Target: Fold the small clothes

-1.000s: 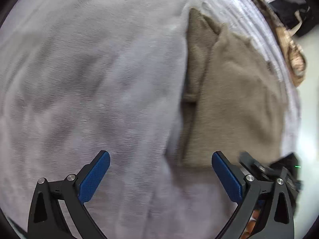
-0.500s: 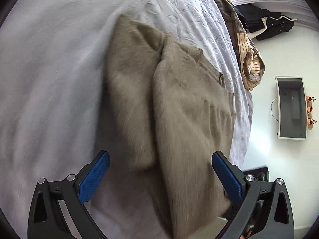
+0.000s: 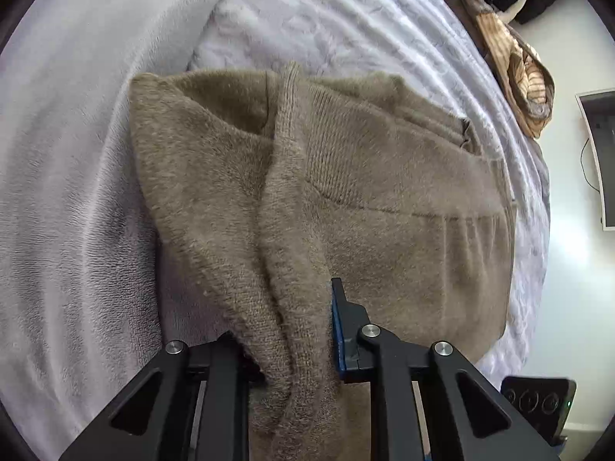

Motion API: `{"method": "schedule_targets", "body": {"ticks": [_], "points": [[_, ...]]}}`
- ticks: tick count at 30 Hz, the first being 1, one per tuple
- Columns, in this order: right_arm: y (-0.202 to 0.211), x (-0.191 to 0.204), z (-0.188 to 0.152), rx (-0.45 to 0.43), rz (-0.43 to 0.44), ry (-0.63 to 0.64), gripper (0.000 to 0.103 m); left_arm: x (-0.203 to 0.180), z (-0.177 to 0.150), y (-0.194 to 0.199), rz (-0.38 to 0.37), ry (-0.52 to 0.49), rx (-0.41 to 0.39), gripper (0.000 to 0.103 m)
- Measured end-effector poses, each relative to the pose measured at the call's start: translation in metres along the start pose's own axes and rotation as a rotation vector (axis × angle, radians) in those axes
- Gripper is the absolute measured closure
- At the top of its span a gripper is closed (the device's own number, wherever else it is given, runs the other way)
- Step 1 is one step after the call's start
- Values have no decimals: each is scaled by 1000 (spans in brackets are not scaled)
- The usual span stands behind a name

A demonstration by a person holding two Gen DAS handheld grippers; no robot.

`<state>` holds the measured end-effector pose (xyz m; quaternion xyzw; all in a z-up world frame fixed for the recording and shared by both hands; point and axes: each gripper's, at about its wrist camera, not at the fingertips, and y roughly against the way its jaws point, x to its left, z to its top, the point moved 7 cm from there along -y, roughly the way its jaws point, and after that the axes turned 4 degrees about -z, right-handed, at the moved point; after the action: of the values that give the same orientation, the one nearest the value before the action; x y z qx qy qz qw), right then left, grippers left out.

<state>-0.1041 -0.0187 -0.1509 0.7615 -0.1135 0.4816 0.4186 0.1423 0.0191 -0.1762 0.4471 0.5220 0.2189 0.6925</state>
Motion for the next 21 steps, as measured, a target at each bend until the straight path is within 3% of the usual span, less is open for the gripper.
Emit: {"method": "schedule_targets", "body": {"ticks": [3,6,12,16,21], "points": [[23,-6,-10,32,-54,55,91,-16,-1,16,-23,-26,-67,86],[57,-14,-7,0,-100,101,91,-43,1,32,-32,-56,-105,86],[133,-40,19,-124,-117,74,91,-147,18,44,-59,-170,-168,86],[176,-55,43,-217,-114,56,91,-222,18,15,-9,-307,-158,86],[200,-75,84,-286,-123,32,91,-280,7,-68,108,-419,-68,86]]}}
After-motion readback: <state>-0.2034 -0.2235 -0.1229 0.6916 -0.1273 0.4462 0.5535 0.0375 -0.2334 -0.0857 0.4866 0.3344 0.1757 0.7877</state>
